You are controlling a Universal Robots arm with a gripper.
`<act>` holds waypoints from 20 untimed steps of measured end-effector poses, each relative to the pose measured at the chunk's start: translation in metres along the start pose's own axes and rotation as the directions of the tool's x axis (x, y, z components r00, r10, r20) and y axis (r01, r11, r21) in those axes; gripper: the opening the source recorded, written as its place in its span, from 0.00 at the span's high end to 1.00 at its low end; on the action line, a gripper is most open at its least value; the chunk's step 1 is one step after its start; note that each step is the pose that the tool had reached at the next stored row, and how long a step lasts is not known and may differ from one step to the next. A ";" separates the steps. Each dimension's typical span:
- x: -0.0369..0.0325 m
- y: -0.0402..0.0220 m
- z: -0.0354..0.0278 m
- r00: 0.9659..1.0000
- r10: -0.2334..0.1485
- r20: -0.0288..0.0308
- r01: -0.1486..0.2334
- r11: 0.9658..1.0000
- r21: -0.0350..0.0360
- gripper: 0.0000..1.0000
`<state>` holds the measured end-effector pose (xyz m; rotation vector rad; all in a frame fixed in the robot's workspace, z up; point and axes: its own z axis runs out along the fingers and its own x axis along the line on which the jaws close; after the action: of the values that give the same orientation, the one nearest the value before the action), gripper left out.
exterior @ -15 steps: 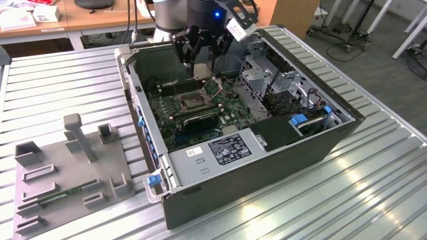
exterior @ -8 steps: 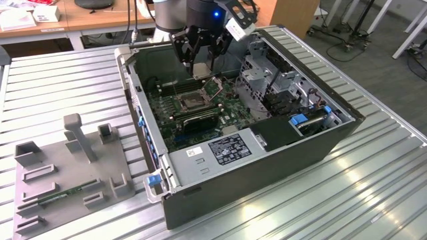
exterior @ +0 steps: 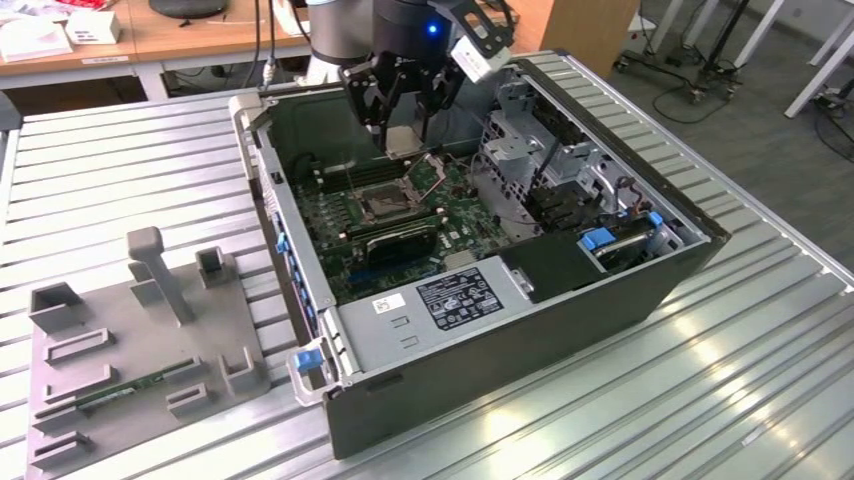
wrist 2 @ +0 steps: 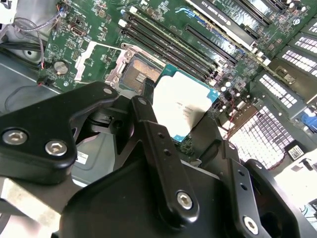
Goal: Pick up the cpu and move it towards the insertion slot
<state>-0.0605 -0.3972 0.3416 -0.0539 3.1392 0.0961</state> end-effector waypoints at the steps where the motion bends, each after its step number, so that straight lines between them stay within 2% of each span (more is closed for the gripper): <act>1: 0.0000 -0.0001 0.0007 1.000 0.000 0.000 0.000 1.000 0.000 0.45; 6: 0.0000 -0.0001 0.0053 1.000 0.000 0.000 0.000 1.000 0.000 0.45; 9: 0.0000 0.0021 0.0080 1.000 0.000 0.000 0.000 1.000 0.000 0.45; 14: -0.0003 0.0096 0.0120 1.000 0.000 0.000 0.000 1.000 0.000 0.45; 20: -0.0008 0.0224 0.0162 1.000 0.000 0.000 0.000 1.000 0.000 0.45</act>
<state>-0.0605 -0.3739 0.3268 -0.0539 3.1388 0.0959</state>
